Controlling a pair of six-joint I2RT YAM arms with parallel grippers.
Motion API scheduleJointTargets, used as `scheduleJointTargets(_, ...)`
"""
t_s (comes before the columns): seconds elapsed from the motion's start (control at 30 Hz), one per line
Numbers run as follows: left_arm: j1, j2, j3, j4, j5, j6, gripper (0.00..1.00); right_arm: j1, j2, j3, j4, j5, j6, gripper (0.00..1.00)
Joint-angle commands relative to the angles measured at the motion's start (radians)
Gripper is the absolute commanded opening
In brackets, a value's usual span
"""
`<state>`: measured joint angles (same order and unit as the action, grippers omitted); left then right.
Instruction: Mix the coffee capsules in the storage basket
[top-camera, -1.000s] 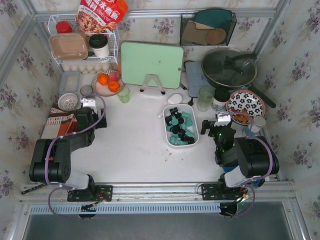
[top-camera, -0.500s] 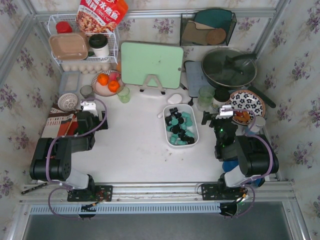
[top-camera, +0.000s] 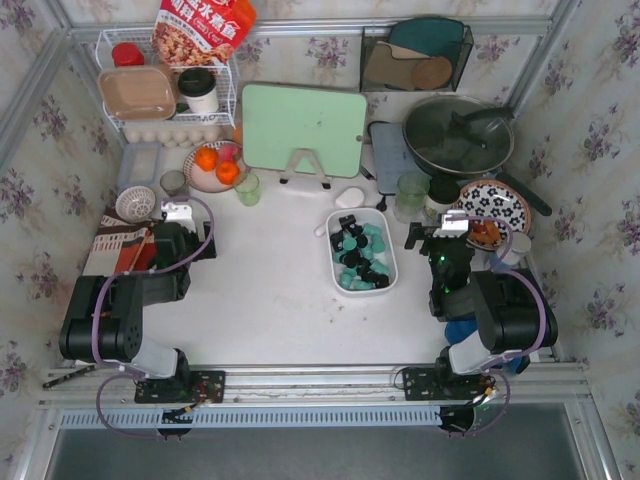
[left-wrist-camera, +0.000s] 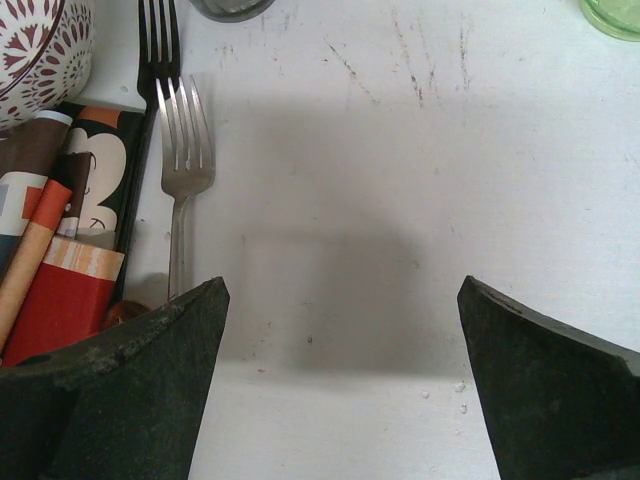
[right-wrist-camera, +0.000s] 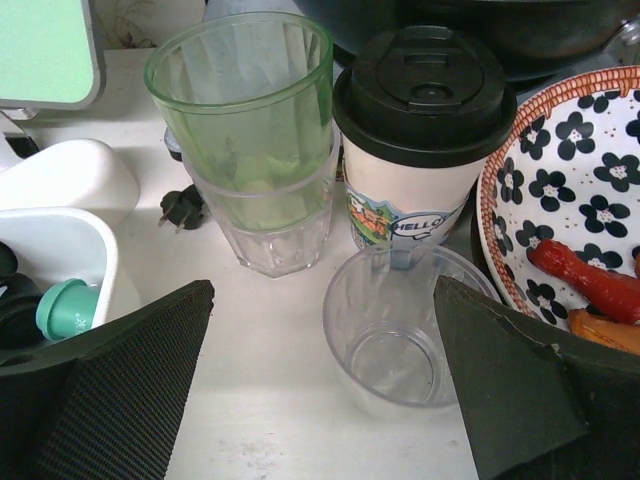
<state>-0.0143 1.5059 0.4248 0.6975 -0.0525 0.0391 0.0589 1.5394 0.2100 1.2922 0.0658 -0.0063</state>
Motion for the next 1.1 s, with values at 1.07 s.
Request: scheduleJointTargets(1.07, 0.000, -0.007, 0.003, 0.046, 0.011, -0.002, 1.00, 0.002, 0.015, 0.031, -0.030, 0.001, 0.001, 1.00)
